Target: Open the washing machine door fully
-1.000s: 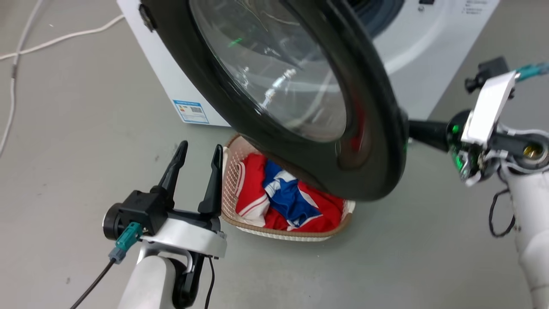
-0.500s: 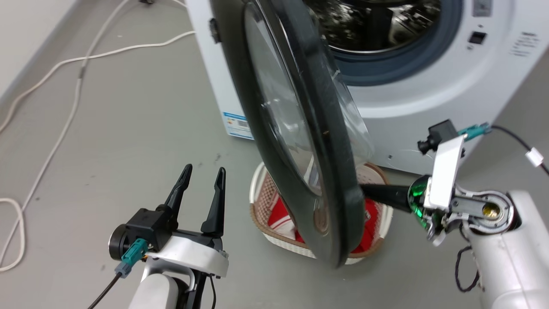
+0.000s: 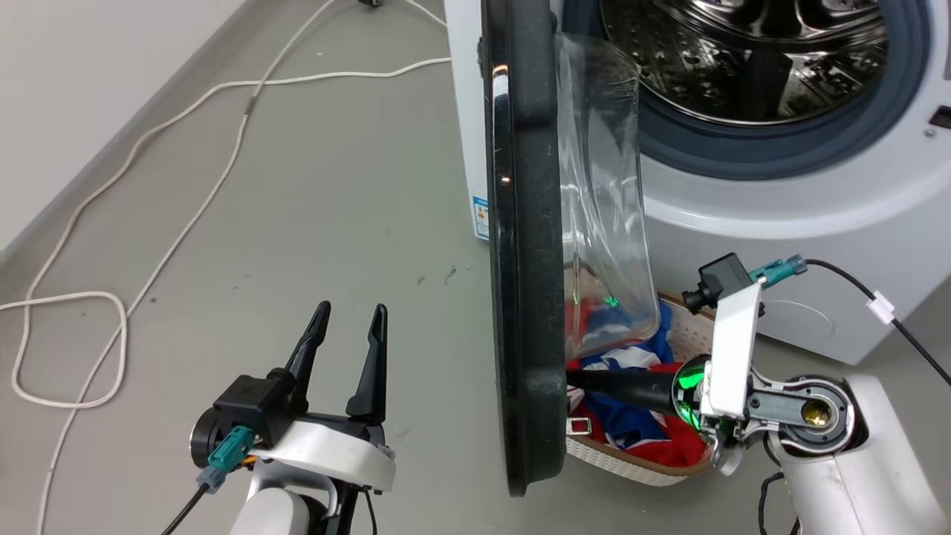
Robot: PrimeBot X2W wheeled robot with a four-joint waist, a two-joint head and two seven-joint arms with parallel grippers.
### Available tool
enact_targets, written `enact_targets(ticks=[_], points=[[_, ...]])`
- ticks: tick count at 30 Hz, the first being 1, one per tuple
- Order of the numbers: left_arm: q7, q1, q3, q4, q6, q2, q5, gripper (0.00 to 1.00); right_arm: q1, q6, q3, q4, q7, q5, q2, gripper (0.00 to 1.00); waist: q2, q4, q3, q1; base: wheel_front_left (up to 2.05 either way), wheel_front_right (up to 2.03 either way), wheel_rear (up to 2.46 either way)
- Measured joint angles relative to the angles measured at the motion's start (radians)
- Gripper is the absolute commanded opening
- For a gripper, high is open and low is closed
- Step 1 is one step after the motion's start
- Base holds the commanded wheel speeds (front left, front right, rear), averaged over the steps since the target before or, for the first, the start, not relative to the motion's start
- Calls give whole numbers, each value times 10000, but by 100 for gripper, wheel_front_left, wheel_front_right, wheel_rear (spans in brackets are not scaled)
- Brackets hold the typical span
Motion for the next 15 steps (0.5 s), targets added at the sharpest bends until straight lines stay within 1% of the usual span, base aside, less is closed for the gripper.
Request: enact_targets(ticks=[6,10,13,14,15], points=[[0,46,-15,-15,48,0,-77,100,237,0,17,-399,-280,-132,54,0,0,309,-65,0,0,0,0],[0,48,44,-15,50,-2,-77,100,369,0,8,-631,-1014,-293,71,0,0,328,-70,1,0,0,0],[0,79,105,-31,77,0,-73,100,441,0,-109,-807,-1831,-397,100,0,0,248,-94,1,0,0,0],[0,94,151,-33,92,-4,-59,100,502,0,-387,-1049,-2920,-738,102,0,0,116,-131,1,0,0,0],[0,98,178,-25,102,-2,-38,100,576,0,-466,-1137,-3317,-982,102,0,0,59,-149,1,0,0,0]])
